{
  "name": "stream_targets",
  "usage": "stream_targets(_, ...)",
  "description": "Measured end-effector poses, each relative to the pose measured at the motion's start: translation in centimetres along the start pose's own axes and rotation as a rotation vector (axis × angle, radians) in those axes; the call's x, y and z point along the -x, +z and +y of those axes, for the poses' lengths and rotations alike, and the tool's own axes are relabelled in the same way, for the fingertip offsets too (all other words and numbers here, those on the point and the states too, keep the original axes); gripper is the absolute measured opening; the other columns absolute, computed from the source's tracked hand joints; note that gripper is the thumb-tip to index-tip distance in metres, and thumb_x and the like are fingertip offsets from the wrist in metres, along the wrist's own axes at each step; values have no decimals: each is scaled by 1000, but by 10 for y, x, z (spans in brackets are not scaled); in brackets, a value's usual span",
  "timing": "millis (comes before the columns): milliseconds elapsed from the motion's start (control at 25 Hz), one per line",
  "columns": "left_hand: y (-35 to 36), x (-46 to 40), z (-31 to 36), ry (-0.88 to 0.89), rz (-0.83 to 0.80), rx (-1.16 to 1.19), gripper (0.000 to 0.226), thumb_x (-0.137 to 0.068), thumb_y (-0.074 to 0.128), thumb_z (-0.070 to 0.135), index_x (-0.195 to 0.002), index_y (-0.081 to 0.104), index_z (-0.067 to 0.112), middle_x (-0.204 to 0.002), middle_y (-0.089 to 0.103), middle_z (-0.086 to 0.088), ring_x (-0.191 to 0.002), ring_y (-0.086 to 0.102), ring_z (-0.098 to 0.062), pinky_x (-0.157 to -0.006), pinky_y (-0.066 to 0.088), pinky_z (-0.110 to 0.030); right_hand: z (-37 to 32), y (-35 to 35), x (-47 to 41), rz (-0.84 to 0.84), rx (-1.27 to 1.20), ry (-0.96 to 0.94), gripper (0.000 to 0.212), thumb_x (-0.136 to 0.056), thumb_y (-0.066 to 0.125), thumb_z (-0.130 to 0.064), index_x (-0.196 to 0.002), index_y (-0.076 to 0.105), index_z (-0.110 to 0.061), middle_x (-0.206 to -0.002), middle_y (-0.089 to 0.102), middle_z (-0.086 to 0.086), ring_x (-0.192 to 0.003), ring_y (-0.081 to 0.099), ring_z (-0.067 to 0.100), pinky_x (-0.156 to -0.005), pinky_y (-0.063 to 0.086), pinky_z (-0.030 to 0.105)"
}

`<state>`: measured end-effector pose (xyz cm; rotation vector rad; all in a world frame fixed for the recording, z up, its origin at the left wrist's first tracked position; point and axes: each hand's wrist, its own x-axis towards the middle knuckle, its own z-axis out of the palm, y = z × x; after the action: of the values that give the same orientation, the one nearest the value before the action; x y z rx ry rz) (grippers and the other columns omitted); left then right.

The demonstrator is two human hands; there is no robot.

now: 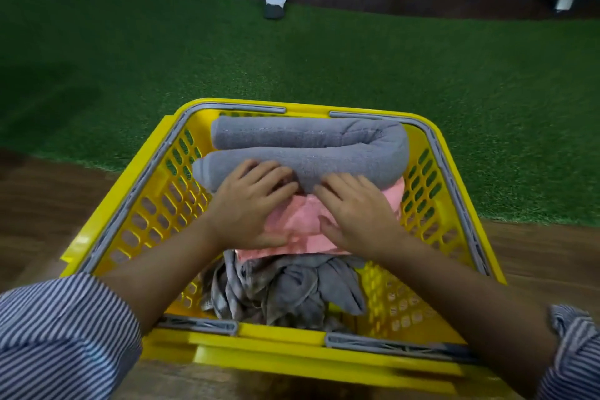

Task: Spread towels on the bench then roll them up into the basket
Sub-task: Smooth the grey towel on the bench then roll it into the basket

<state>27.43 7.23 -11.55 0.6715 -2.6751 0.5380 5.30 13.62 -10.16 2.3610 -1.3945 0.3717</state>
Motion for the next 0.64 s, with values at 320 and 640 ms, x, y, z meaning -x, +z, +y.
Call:
stream_targets(320, 26, -7, -12, -4, -4, -164, 43, -74, 62, 21, -115, 52, 9, -123, 58, -16, -114, 45, -32, -88, 42, -48, 0, 19, 11, -164, -71, -324, 11, -75, 54, -27, -69, 55, -17, -69, 54, 1, -56, 55, 22, -45, 38, 28)
stream_targets(640, 38, 4, -12, 11, 51, -166, 33, -79, 48, 20, -112, 54, 20, -124, 57, -14, -116, 49, -33, -96, 40, -52, -46, 80, 26, -783, 13, -531, 48, -94, 43, -19, -140, 32, -9, -108, 61, 16, -83, 61, 34, -46, 24, 28)
